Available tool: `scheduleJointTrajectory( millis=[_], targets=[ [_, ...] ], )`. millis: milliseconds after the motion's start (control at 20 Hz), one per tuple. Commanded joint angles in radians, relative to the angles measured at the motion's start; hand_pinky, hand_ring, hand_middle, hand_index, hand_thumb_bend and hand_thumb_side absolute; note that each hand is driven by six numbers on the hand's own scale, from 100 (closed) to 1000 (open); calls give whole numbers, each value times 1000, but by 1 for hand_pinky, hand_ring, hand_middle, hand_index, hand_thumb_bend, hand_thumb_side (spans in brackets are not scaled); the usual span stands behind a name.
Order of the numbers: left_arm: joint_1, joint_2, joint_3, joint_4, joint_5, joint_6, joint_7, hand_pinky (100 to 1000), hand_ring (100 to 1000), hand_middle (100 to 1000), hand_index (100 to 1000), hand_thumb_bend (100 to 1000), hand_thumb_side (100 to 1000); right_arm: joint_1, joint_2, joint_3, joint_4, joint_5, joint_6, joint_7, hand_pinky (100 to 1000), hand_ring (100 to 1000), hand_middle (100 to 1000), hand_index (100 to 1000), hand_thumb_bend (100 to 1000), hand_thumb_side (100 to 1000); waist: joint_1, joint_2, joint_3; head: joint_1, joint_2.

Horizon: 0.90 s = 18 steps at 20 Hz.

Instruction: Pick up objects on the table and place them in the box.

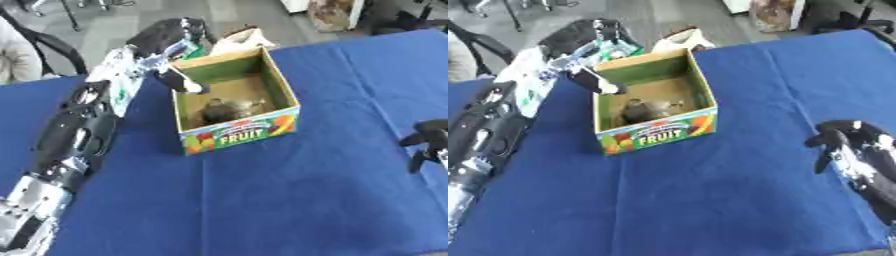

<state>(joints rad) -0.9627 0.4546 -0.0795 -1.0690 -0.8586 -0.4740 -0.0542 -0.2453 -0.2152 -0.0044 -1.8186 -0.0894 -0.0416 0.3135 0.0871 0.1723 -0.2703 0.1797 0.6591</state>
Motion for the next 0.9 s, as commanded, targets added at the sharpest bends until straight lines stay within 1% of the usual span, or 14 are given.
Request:
scheduleJointTrajectory(
  millis=[50, 150, 200, 250, 350, 400, 450, 500, 550, 600, 700, 750, 800, 900],
  targets=[
    [12, 68, 14, -100, 148, 27, -11, 633, 585, 620, 733, 425, 139, -4, -7, -11, -11, -2, 1, -9, 362, 633, 514, 689, 100, 450, -11, -20, 16, -15, 8],
    [49, 95, 14, -167, 247, 48, -26, 627, 577, 612, 729, 381, 143, 0, -6, -15, -11, -2, 1, -13, 362, 633, 514, 689, 100, 451, -15, -22, 37, -23, 12],
    [72, 108, 16, -202, 301, 57, -35, 617, 562, 599, 721, 340, 145, 2, -5, -17, -11, -2, 1, -15, 362, 633, 514, 689, 100, 451, -18, -24, 47, -27, 14],
    [96, 119, 20, -238, 355, 69, -44, 615, 558, 594, 718, 326, 138, 4, -5, -19, -11, -2, 2, -17, 362, 634, 514, 689, 100, 452, -20, -25, 58, -31, 15],
    [145, 139, 30, -303, 453, 91, -57, 608, 548, 585, 712, 258, 160, 7, -4, -22, -11, -2, 2, -20, 362, 634, 514, 689, 100, 453, -23, -26, 79, -36, 16],
    [170, 146, 35, -334, 504, 103, -61, 604, 539, 576, 704, 192, 181, 8, -3, -23, -11, -2, 2, -21, 362, 634, 514, 689, 100, 454, -25, -26, 87, -39, 17],
    [198, 155, 40, -369, 560, 111, -65, 601, 536, 573, 701, 166, 194, 9, -2, -23, -12, -2, 3, -22, 362, 634, 514, 689, 100, 454, -27, -26, 96, -41, 17],
    [226, 165, 44, -403, 615, 119, -70, 596, 529, 568, 697, 110, 223, 10, -2, -23, -12, -2, 3, -22, 362, 634, 514, 688, 100, 454, -28, -25, 103, -43, 18],
    [259, 175, 50, -440, 671, 126, -73, 596, 529, 567, 697, 100, 235, 10, -2, -23, -12, -2, 3, -23, 362, 634, 514, 688, 100, 454, -29, -23, 111, -46, 18],
    [294, 184, 57, -477, 725, 133, -74, 593, 524, 563, 696, 100, 302, 9, -1, -24, -12, -2, 3, -24, 362, 634, 514, 688, 100, 455, -30, -22, 117, -48, 18],
    [369, 195, 74, -545, 837, 151, -68, 584, 514, 551, 692, 100, 391, 8, 0, -27, -13, -2, 4, -26, 362, 634, 514, 688, 100, 455, -33, -19, 128, -52, 20],
    [408, 197, 83, -578, 890, 160, -61, 582, 512, 548, 691, 100, 413, 7, 0, -28, -14, -2, 4, -27, 362, 634, 514, 688, 100, 455, -34, -18, 131, -54, 22],
    [444, 196, 92, -608, 935, 168, -55, 577, 507, 544, 690, 100, 462, 7, 1, -29, -14, -2, 4, -28, 363, 634, 514, 688, 100, 454, -35, -18, 134, -55, 22],
    [514, 179, 112, -661, 1007, 181, -43, 570, 501, 538, 685, 100, 517, 6, 0, -31, -15, -2, 4, -31, 362, 634, 514, 688, 100, 454, -37, -15, 142, -55, 25]
  ],
)
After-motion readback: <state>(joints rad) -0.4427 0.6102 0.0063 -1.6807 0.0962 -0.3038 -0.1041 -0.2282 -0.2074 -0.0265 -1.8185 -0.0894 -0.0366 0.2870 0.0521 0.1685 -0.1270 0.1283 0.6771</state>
